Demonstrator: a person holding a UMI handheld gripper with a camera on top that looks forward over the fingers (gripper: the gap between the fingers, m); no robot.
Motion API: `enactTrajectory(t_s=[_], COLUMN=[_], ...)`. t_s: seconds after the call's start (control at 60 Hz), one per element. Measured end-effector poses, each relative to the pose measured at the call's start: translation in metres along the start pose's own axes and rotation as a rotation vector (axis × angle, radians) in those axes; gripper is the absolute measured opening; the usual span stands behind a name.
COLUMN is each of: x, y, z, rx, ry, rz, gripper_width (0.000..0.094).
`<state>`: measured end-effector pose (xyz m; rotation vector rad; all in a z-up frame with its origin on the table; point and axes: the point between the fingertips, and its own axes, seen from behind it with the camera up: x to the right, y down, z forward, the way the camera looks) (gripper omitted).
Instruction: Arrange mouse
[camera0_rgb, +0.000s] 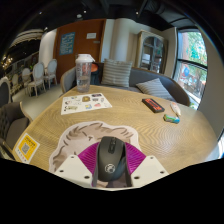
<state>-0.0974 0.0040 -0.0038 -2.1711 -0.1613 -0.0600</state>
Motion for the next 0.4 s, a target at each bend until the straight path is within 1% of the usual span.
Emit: enactTrajectory(t_s=[0.083,0.167,0.2,0.283,0.3,0.317,0.4], x=[0.002,-0.001,0.000,0.002,0.002,0.003,0.004], y=[0.001,0.002,-0.001,-0.010,-0.010,-0.011,-0.007], z=[0.002,-0.001,-0.005,-0.026,-0.031,-0.037,-0.069], rx=[0.004,0.001,0.018,0.077,0.086,0.094,0.133], ry=[0.012,-0.020,-0.032,-0.060,-0.069,-0.076,-0.128], rz=[-0.024,-0.031,-0.030,-0.036,-0.037,-0.036,-0.026], gripper_width=[0.0446,0.0524,0.0601,0.0832,0.0865,0.0874,0.0862])
